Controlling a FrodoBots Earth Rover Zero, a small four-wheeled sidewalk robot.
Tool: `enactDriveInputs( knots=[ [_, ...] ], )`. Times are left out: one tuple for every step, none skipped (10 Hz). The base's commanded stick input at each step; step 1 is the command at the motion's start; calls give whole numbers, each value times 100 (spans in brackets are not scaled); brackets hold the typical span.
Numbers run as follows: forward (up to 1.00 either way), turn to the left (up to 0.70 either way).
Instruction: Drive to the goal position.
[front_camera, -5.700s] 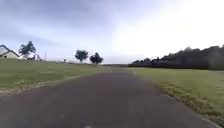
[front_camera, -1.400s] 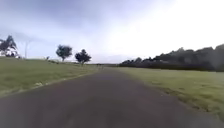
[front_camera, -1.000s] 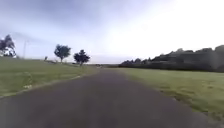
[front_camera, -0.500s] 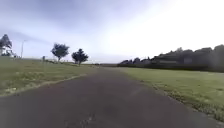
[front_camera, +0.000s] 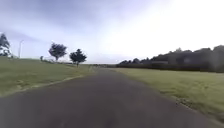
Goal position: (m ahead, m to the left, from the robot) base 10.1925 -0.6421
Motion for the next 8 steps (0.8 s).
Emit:
enactDriveInputs(
  knots=[
    [100, 8],
    [100, 24],
    [100, 12],
    [100, 0],
    [100, 0],
    [100, 0],
    [100, 0],
    [100, 0]
  ],
)
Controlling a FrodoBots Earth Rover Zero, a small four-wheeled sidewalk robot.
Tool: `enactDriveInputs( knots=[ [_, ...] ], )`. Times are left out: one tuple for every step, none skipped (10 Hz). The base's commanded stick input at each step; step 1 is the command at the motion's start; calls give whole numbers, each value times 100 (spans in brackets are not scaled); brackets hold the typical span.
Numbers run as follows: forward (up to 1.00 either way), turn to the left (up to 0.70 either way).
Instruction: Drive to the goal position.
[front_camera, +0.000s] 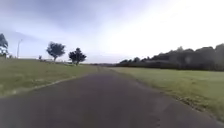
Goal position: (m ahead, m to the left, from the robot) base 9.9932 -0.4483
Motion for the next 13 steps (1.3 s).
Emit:
enactDriveInputs(
  knots=[
    [100, 0],
    [100, 0],
    [100, 0],
    [100, 0],
    [100, 0],
    [100, 0],
    [100, 0],
    [100, 0],
    [100, 0],
    [100, 0],
    [100, 0],
    [100, 0],
    [100, 0]
  ],
)
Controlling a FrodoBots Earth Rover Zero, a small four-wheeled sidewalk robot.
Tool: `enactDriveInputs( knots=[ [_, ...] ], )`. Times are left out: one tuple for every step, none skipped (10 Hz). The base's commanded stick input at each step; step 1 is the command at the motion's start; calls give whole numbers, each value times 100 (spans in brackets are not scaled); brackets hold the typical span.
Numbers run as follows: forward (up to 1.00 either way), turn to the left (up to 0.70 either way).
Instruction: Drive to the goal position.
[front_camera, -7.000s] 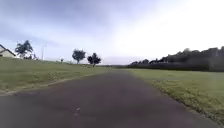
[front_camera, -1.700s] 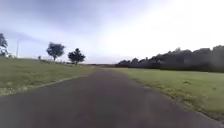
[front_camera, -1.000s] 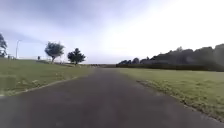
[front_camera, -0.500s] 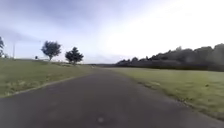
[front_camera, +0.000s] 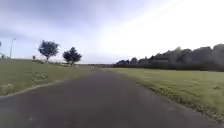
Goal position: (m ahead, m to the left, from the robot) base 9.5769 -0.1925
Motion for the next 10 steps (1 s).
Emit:
enactDriveInputs(
  knots=[
    [100, 0],
    [100, 0],
    [100, 16],
    [100, 27],
    [100, 27],
    [100, 7],
    [100, 0],
    [100, 0],
    [100, 0],
    [100, 0]
  ],
)
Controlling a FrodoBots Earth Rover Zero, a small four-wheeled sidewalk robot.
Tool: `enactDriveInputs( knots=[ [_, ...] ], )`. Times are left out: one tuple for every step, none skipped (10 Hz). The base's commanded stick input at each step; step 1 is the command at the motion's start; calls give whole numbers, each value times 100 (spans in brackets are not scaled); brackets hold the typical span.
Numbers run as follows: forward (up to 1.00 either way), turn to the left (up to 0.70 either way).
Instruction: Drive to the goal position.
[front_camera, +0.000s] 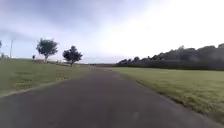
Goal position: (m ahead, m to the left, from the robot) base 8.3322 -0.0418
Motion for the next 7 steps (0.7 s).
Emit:
enactDriveInputs(
  knots=[
    [100, 0],
    [100, 0],
    [100, 0],
    [100, 0],
    [100, 0],
    [100, 0],
    [100, 0]
  ],
)
